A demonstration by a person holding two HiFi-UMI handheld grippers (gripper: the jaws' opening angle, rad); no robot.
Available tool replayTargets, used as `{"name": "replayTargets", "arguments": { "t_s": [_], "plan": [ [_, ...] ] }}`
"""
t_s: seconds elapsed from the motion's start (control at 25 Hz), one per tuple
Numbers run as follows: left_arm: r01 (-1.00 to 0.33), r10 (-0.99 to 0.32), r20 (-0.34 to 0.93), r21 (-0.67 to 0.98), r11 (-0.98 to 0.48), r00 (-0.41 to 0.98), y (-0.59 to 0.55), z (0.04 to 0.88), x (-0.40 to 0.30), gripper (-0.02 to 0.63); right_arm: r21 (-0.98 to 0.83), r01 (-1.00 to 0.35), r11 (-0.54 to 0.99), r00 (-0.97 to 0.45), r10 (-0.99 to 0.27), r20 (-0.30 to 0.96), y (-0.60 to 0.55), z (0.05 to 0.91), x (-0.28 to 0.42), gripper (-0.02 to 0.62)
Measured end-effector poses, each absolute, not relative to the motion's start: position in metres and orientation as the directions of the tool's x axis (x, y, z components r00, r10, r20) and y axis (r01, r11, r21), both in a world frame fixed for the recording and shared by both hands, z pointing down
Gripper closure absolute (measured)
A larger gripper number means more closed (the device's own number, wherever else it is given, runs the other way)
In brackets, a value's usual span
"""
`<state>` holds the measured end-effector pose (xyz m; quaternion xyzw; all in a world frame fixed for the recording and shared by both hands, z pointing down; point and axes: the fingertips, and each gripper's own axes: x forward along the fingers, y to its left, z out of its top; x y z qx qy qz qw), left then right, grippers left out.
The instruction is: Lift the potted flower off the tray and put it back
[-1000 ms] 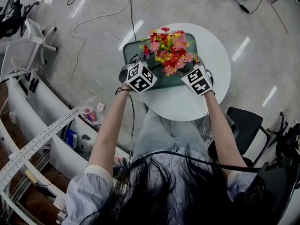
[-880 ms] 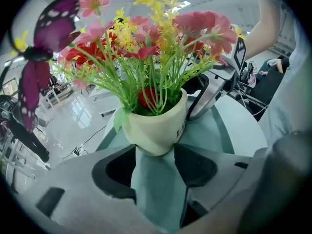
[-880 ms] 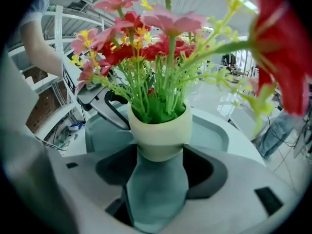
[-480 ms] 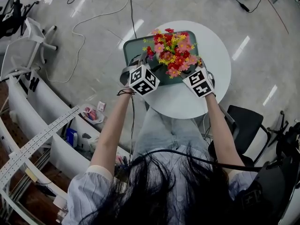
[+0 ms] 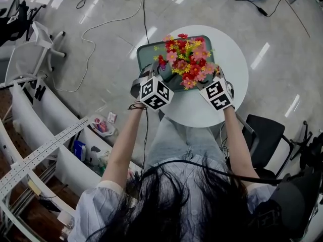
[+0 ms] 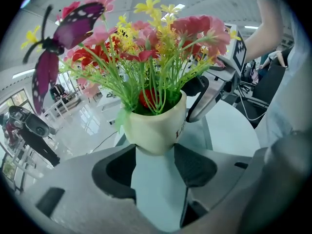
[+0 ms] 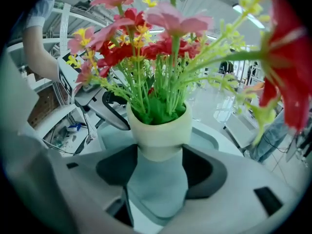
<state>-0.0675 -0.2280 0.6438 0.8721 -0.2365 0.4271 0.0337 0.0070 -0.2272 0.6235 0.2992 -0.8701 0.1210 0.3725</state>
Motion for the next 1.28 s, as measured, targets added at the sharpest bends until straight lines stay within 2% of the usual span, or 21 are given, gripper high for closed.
{"name": "replayTargets", "arguments": {
  "t_s": [0.52,1.28],
  "plan": [
    [-0.479,-0.424,0.74,-0.157,-0.864,0.522,-0.187,0.596,-0.068,0.373,0.047,-0.606,0.794,-0.539,-0.453,0.71,-0.188,0.574,0.005,0.31],
    [-0.436,-0.433,0.722,-0.2,-0.877,0.539,-0.127,0.562,-0.088,0.373,0.076,-0.653,0.753,-0.512,-0.514,0.688,-0.123,0.54,-0.014,0.31]
  ]
}}
